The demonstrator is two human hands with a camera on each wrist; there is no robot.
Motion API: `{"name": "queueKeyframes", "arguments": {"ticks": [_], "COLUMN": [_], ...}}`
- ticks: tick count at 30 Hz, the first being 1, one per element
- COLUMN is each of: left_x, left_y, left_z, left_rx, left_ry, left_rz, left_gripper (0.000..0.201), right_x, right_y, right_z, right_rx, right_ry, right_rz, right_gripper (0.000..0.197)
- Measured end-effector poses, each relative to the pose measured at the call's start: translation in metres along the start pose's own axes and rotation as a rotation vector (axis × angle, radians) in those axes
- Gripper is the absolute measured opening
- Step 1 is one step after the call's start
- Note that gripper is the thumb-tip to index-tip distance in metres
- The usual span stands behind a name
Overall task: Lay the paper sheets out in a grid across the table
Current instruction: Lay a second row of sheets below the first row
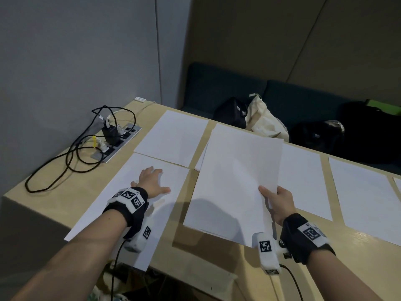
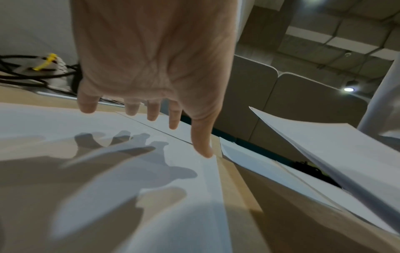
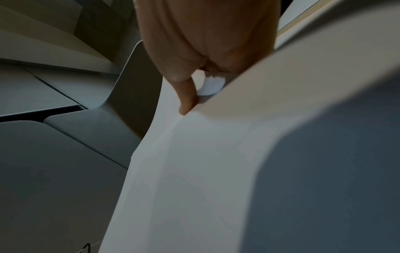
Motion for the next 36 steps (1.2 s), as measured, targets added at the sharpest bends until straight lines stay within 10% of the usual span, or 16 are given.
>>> {"name": "queueKeyframes", "arguments": {"ticks": [6, 22, 26, 31, 36], "left_x": [0.016, 0.003, -0.009, -0.033, -0.045], "left_y": [-0.007, -0.018, -0.006, -0.013, -0.020], "left_z": [0.016, 0.017, 0.050, 0.094, 0.108], "left_rx": [0.138, 0.079, -0.233, -0.723, -0.928], "left_ry": [0.018, 0.035, -0.051, -0.035, 0.044], "left_rz": [-0.104, -0.072, 0.079, -0.281, -0.232], "left_gripper": [0.080, 0.081, 0.058, 0.039, 0.023], "right_x": [0.008, 0.018, 0.017, 0.014, 0.013], "right_y": [-0.007, -0.001, 0.006, 0.012, 0.027], "right_z": [-0.001, 0.011, 0.017, 0.024, 0.028], "right_rx": [-0.004, -0.009, 0.018, 0.041, 0.076], "right_ry": [0.004, -0.016, -0.025, -0.023, -0.003], "right_rz": [0.019, -0.029, -0.062, -0.083, -0.059], "right_gripper": [0.029, 0.006, 0.019, 0.021, 0.008]}}
Point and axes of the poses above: each hand's wrist, its own x-axis towards the middle knuckle, its own y-axis out of the back of the hand, z = x × y, the point moved 4 cm from there along x, towards the middle knuckle, and after that the axes turned 12 degrees about z, right-handed, at the moved point
